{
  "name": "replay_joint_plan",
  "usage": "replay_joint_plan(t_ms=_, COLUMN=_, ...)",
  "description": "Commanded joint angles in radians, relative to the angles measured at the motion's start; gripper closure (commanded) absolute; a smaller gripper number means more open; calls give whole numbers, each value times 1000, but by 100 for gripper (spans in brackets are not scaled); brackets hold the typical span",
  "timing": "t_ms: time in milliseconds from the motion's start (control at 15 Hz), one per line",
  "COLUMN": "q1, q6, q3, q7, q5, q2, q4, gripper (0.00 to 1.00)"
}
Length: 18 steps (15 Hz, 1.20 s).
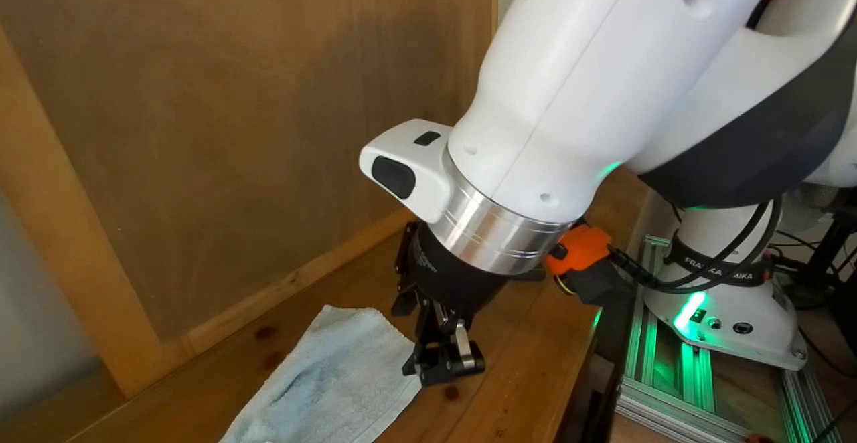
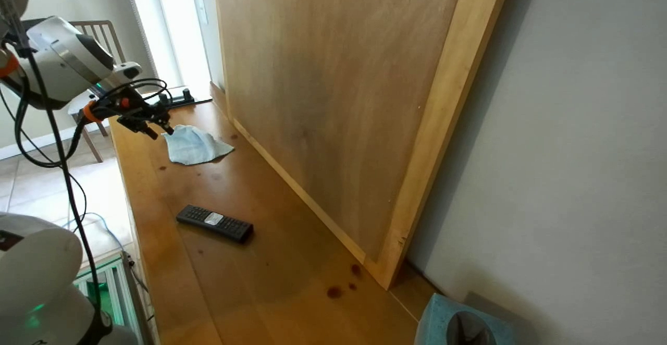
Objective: Spread the towel out
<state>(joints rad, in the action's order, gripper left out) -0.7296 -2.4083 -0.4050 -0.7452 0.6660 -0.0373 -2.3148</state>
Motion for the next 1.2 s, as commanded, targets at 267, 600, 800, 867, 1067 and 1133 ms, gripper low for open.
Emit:
replay_joint_plan(t_ms=267, q1=102, q6=-232, q3=-7, q7=-148, q5=90, q2=75, q4=-160, gripper=99)
replay_joint_plan(t_ms=600, q1=131, q6=-312, q3=18, q7=-258, q5=228, q2=51, q4=-196, gripper=100)
replay_joint_plan(t_ms=800, q1=144, q6=-347, q3=35, q7=-337, q5=367, q2=39, q4=-201, gripper=100)
replay_joint_plan(t_ms=867, q1=146, q6=-357, q3=41, q7=-364, q5=416, q2=36, q4=-200, gripper=100)
replay_joint_plan(t_ms=1067, q1=161, q6=-476, q3=63, q7=-459, q5=573, q2=11, q4=-191, gripper=100)
replay_joint_plan(t_ms=1133, q1=143, q6=-391, q3=48, q7=-388, q5=477, q2=32, q4=-194, gripper=99)
